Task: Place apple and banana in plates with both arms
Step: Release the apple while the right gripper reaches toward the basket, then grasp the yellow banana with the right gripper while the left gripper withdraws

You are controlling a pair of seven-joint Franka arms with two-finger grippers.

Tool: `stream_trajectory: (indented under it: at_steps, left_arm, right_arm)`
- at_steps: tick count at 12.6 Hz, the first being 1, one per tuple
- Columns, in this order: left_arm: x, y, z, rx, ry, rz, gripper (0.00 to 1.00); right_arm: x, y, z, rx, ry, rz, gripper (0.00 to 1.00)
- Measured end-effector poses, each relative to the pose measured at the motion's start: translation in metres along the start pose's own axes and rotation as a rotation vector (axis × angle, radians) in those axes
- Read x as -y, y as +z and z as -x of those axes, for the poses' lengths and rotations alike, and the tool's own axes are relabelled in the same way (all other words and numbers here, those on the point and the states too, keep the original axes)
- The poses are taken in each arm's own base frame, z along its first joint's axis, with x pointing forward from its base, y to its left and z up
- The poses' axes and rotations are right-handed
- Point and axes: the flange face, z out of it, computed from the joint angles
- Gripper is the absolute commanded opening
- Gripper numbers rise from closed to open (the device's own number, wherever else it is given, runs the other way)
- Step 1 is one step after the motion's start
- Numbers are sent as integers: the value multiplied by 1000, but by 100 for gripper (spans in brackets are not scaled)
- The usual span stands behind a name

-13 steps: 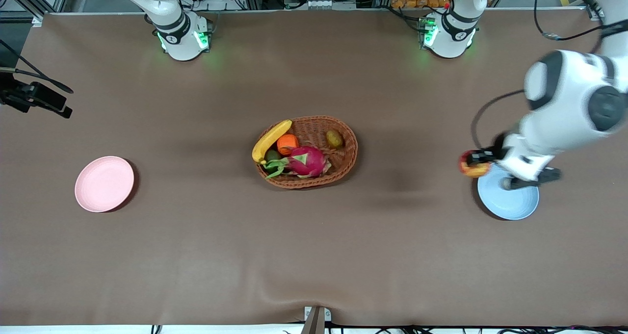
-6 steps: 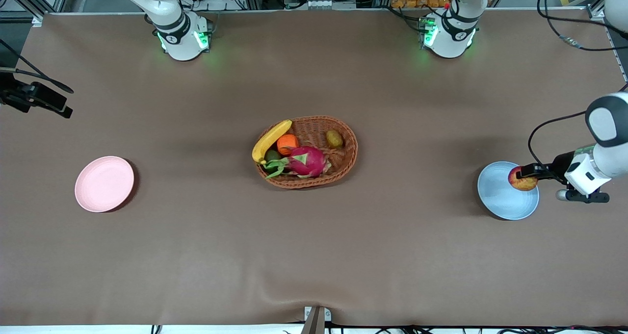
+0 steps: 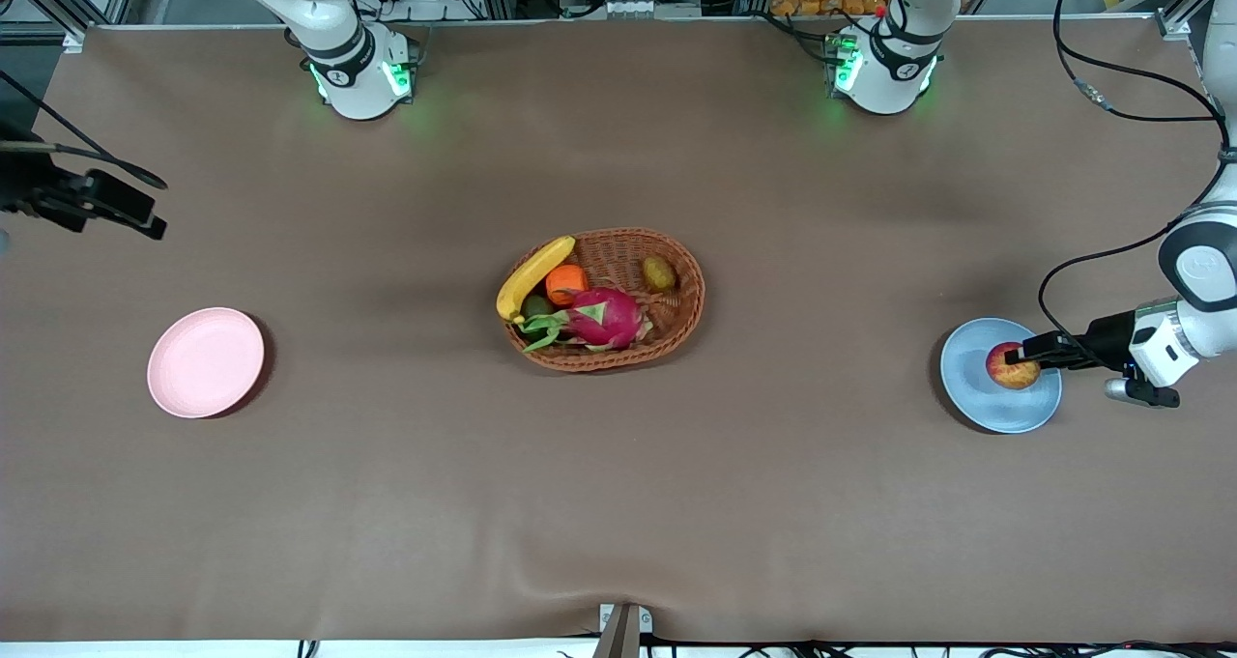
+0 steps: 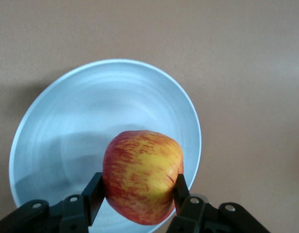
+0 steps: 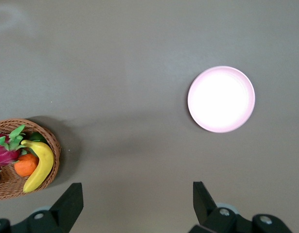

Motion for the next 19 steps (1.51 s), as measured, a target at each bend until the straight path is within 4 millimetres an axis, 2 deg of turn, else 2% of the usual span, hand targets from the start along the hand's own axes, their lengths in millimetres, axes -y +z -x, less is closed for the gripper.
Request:
stream_trajectory:
  at_steps: [2, 3, 6, 7, 8, 9, 11, 13, 14, 16, 19]
  left_arm:
    - [13, 9, 1, -23, -7, 50, 67]
    - [17, 14, 1, -38, -9, 77, 100]
    - [19, 17, -3, -65, -33, 128, 100]
    - [17, 12, -5, -60, -34, 146, 100]
    - [13, 4, -8, -42, -39, 172, 100]
    - [8, -9, -11, -23, -45, 197, 100]
    - [-11, -46, -18, -4, -53, 203, 100]
    - [-48, -84, -23, 16, -69, 159, 100]
    - [-76, -100, -27, 30, -81, 123, 100]
    - [-153, -126, -36, 51, -113, 15, 100]
    - [-283, -135, -39, 53, -147, -186, 100]
  right_arm:
    - [22, 30, -15, 27, -36, 6, 100]
    - [27, 48, -24, 49, -42, 11, 100]
    - [32, 91, -46, 80, -44, 17, 100]
    - [44, 100, -48, 90, -44, 15, 100]
    - [66, 107, -47, 90, -6, 14, 100]
    - [97, 117, -42, 85, 59, 19, 100]
    - [168, 149, -23, 65, 128, 25, 100]
    - [216, 179, 2, 75, 160, 39, 100]
    - [233, 191, 13, 79, 196, 47, 100]
    - [258, 216, 34, 76, 261, 56, 100]
    - [288, 263, 68, 52, 328, 53, 95]
